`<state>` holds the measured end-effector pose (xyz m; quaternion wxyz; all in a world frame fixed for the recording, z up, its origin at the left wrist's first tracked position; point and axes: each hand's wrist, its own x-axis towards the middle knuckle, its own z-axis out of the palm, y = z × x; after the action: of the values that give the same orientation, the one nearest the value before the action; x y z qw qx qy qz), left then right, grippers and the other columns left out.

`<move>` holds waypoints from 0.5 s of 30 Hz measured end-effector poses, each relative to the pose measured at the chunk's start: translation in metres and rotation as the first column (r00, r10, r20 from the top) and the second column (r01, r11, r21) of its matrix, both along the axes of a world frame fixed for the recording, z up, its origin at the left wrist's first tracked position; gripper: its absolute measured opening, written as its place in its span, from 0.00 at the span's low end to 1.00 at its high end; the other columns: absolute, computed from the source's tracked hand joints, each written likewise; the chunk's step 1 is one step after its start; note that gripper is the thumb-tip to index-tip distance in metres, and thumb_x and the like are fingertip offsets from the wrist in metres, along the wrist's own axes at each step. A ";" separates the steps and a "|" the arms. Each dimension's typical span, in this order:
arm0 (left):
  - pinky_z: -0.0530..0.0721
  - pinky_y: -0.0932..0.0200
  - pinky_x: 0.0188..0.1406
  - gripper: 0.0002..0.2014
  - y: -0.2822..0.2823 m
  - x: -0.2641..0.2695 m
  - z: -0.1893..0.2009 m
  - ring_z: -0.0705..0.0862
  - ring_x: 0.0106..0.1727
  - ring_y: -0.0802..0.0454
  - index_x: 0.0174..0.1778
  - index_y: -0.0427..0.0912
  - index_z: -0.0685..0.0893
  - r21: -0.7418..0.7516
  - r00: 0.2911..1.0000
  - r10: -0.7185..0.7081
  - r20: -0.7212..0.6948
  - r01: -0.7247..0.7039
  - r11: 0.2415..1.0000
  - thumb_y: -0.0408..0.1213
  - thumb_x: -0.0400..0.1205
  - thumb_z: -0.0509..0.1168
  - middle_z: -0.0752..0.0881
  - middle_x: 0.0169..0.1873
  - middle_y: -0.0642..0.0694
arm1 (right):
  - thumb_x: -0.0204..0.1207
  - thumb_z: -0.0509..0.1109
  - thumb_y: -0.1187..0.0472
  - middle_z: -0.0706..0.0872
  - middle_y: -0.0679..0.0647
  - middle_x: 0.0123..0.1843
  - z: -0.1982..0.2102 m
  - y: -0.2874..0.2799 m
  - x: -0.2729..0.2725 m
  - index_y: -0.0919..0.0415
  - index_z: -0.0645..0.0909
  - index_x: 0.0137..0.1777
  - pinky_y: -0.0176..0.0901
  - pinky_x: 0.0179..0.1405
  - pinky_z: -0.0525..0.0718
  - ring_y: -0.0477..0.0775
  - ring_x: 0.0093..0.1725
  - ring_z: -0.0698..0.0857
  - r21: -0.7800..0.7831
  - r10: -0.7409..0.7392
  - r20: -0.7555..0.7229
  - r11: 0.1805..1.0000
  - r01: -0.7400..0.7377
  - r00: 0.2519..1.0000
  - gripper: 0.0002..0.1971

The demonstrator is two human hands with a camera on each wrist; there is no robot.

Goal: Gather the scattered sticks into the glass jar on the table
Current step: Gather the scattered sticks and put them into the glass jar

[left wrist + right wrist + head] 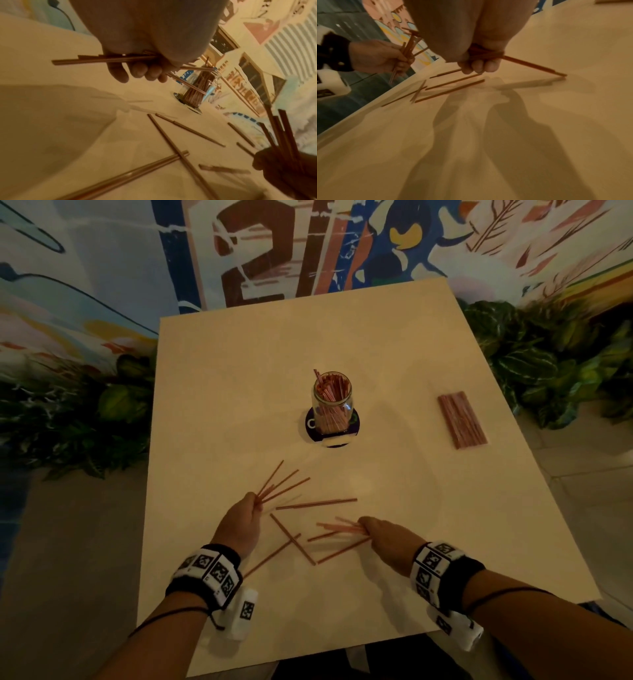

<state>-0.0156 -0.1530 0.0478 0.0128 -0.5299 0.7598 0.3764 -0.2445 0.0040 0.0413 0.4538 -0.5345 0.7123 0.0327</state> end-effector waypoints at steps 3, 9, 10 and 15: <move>0.70 0.56 0.32 0.07 0.000 0.008 -0.002 0.76 0.33 0.42 0.52 0.38 0.75 0.012 0.985 -0.129 0.111 0.129 0.992 0.36 0.85 0.53 0.74 0.26 0.50 | 0.82 0.51 0.62 0.75 0.61 0.70 -0.005 -0.003 0.009 0.59 0.65 0.70 0.50 0.63 0.73 0.61 0.64 0.78 -0.009 0.183 -0.048 0.983 -0.184 0.982 0.17; 0.80 0.55 0.55 0.21 0.008 -0.009 0.002 0.83 0.59 0.42 0.70 0.55 0.72 0.161 0.840 -0.466 0.277 0.438 0.885 0.47 0.80 0.62 0.85 0.60 0.44 | 0.84 0.51 0.56 0.77 0.61 0.65 -0.014 -0.005 0.019 0.58 0.65 0.72 0.58 0.54 0.80 0.66 0.58 0.82 0.003 0.420 -0.186 0.904 -0.427 0.888 0.18; 0.80 0.54 0.60 0.21 0.009 -0.011 -0.001 0.82 0.63 0.43 0.71 0.57 0.72 0.174 0.810 -0.505 0.298 0.474 0.863 0.47 0.81 0.61 0.83 0.64 0.44 | 0.84 0.52 0.58 0.77 0.61 0.64 -0.017 -0.005 0.019 0.59 0.66 0.71 0.58 0.53 0.80 0.67 0.58 0.82 -0.001 0.425 -0.202 0.901 -0.434 0.882 0.17; 0.78 0.52 0.62 0.17 0.013 -0.015 -0.012 0.81 0.65 0.43 0.69 0.57 0.76 0.135 0.728 -0.578 0.369 0.573 0.808 0.46 0.84 0.57 0.83 0.65 0.44 | 0.83 0.53 0.62 0.77 0.64 0.64 -0.020 -0.003 0.024 0.64 0.69 0.66 0.58 0.53 0.78 0.68 0.58 0.82 0.009 0.393 -0.220 0.916 -0.401 0.893 0.15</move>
<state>-0.0302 -0.1405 0.0357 0.2839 -0.3326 0.8655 0.2444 -0.2205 0.0006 0.0211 0.3472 -0.6701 0.6337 0.1697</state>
